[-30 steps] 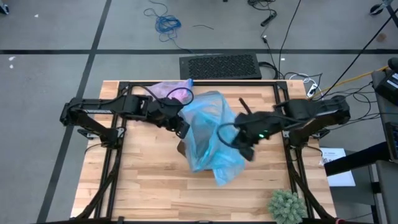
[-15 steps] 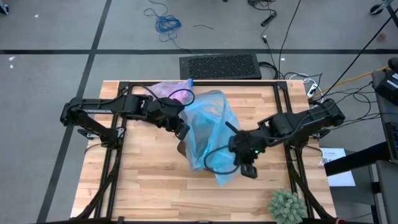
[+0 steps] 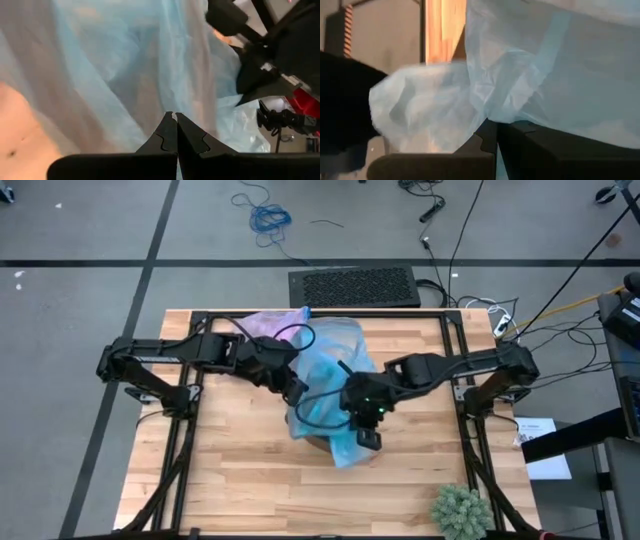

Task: Place trash/remove bag and relplace
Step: Insert the new trash bag into the trash bin

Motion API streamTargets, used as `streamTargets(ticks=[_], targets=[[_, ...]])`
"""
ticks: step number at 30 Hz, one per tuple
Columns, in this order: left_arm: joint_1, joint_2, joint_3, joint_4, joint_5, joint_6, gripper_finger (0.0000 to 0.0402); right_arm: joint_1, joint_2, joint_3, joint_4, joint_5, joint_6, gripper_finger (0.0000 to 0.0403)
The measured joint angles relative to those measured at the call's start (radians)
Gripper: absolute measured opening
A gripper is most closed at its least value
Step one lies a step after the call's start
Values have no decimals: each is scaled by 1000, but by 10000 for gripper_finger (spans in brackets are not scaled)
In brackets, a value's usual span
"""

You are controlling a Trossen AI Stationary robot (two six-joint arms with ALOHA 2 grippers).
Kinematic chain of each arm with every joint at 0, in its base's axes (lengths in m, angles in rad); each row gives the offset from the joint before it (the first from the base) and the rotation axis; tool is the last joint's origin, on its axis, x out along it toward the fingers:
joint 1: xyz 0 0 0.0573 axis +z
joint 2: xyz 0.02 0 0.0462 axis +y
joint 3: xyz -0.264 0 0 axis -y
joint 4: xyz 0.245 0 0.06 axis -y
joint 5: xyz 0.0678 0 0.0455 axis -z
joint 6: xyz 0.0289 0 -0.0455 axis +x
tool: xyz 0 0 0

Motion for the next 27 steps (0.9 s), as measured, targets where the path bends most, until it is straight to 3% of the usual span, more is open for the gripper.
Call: streamTargets(ticks=[27], targets=[[-20,-106,0,73,-23,-26,0,-139,118,3,64,-104,-110,0]])
